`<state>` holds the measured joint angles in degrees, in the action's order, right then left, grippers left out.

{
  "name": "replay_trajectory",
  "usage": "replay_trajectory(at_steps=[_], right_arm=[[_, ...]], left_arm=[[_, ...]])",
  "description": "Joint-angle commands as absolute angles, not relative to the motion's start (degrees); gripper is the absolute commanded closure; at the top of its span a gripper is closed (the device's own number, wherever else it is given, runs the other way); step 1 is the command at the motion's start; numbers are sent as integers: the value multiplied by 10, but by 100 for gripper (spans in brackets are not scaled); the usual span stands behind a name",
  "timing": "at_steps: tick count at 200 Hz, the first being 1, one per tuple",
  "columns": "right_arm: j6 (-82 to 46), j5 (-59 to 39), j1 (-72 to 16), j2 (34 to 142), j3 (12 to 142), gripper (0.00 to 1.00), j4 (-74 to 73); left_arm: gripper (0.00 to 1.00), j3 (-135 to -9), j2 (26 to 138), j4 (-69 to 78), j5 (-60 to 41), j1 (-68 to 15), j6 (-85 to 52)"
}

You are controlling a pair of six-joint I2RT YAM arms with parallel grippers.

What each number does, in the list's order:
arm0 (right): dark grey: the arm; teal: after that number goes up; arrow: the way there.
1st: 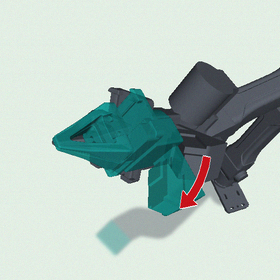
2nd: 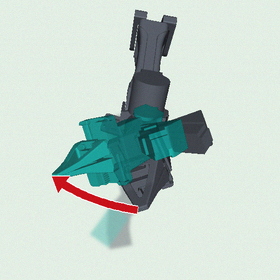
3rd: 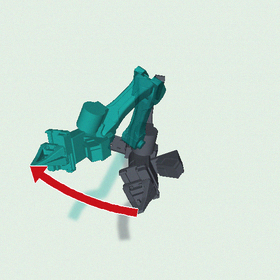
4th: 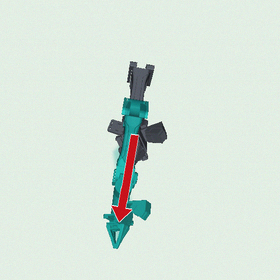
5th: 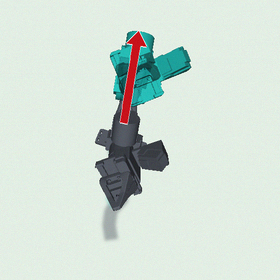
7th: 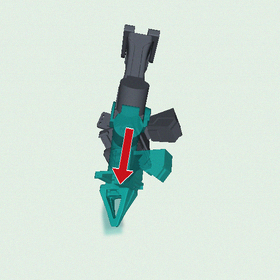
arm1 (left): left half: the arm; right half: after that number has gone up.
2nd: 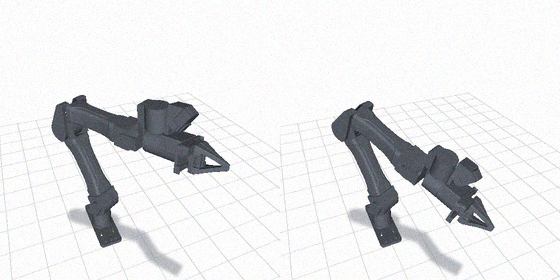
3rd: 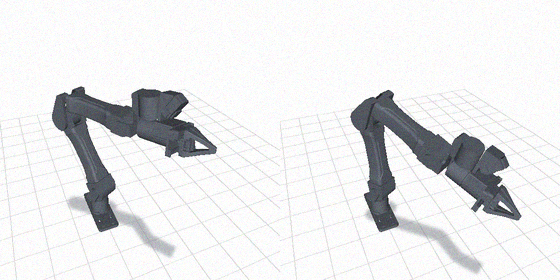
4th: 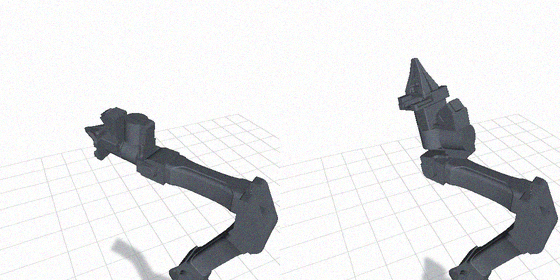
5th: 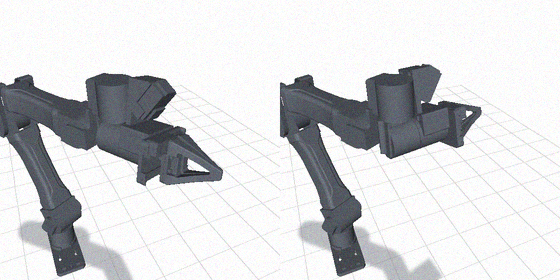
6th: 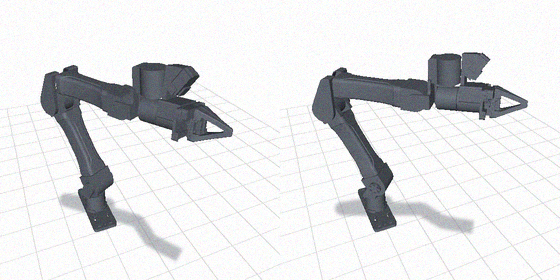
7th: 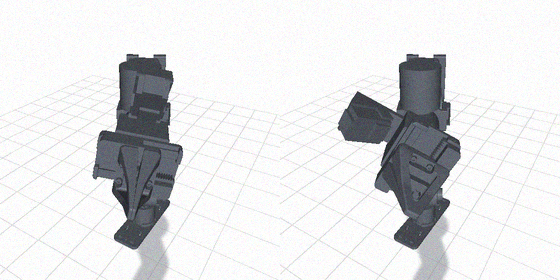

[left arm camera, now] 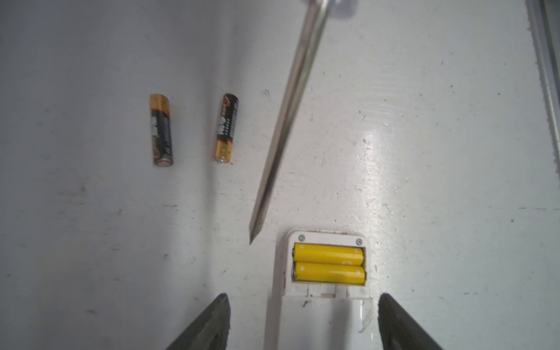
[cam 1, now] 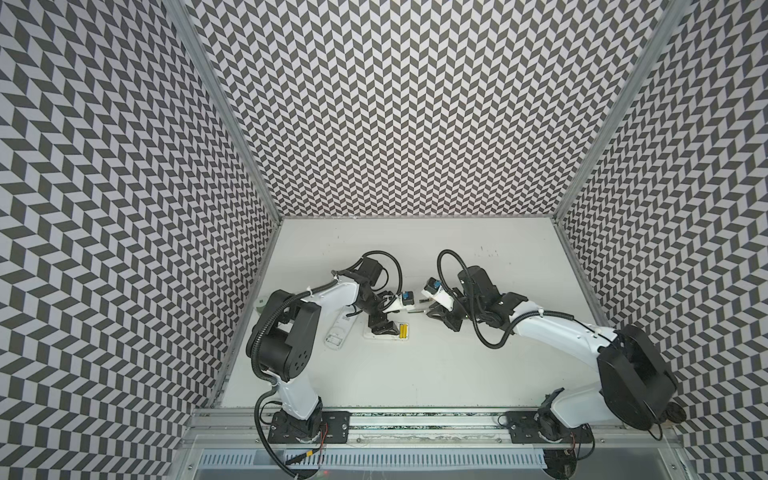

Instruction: Unload the batteries from the remote control

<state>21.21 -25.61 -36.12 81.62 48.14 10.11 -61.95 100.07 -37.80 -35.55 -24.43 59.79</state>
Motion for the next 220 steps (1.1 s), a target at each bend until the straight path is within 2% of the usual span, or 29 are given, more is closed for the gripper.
replay_trajectory(at_steps=[1, 44, 123, 133, 146, 160, 172, 194, 220], right_arm=[[181, -318, -355, 792, 466, 100, 41], [158, -381, -354, 805, 455, 100, 10], [156, -406, -355, 824, 464, 100, 2], [150, -405, -354, 823, 456, 100, -12], [153, -404, -354, 822, 460, 100, -3], [171, -401, -355, 816, 455, 100, 1], [175, -392, -354, 800, 432, 92, -34], [183, -384, -354, 771, 392, 68, -79], [218, -412, -354, 760, 367, 64, -100]], left_arm=[[25, -653, 999, -422, -425, -247, 584], [31, -678, 1006, -419, -461, -251, 577], [72, -677, 1010, -422, -476, -258, 574], [82, -677, 1009, -420, -478, -259, 573], [99, -682, 1008, -425, -480, -261, 570], [100, -681, 1008, -429, -488, -259, 569], [100, -675, 1008, -425, -490, -259, 572], [100, -681, 1006, -431, -494, -260, 573], [100, -679, 1009, -437, -499, -258, 585]])
